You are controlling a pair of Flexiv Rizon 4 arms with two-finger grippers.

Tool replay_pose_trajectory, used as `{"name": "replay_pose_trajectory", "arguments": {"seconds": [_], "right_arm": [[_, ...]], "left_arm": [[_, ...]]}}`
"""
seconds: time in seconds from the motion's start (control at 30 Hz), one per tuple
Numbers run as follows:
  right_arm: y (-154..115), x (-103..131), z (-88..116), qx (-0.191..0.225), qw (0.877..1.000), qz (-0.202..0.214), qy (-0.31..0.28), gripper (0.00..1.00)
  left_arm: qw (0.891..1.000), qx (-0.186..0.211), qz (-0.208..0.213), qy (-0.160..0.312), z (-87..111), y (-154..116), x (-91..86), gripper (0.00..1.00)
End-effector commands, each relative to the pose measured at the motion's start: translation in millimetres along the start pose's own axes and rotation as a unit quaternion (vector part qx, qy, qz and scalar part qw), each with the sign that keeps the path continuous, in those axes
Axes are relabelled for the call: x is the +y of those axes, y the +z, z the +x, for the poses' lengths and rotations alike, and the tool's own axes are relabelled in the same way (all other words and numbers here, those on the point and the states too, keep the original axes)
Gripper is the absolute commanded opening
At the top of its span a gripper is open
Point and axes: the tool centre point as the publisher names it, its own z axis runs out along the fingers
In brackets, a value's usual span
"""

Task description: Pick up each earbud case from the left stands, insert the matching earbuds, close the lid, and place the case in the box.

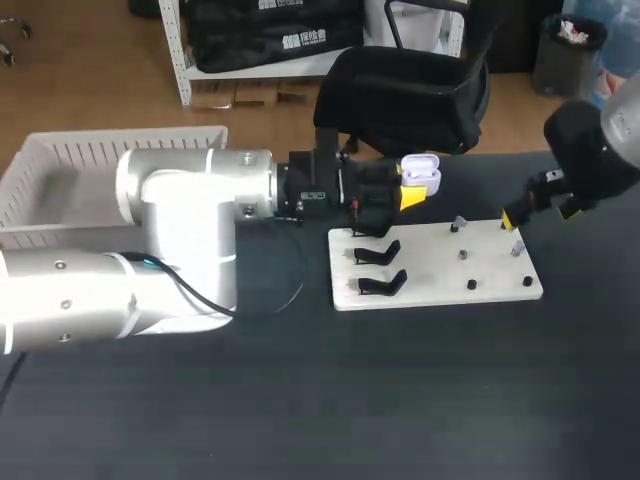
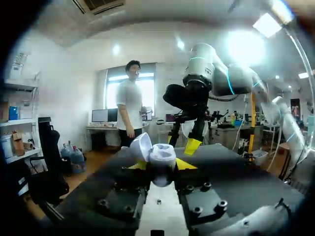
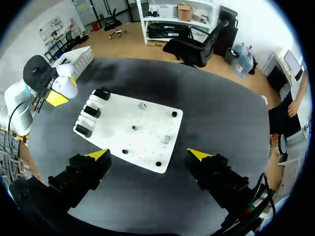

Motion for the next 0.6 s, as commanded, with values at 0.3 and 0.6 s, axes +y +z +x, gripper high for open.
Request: {"name": "replay_pose_trajectory", "arguments": {"seconds": [0.3,0.6], "right_arm": [[-2.3,-2.6,2.9,0.008,0.989,0.144,0.011,1.00],[0.1,-2.5,3.5,0.015,0.989,0.147,0.006,1.00]], "left_arm": [[1.000,-0.002,0.003,0.009,2.0,1.6,-1.2,0.00],[1.000,0.001,0.002,0.006,5.4,0.6,1.5,0.00]]}}
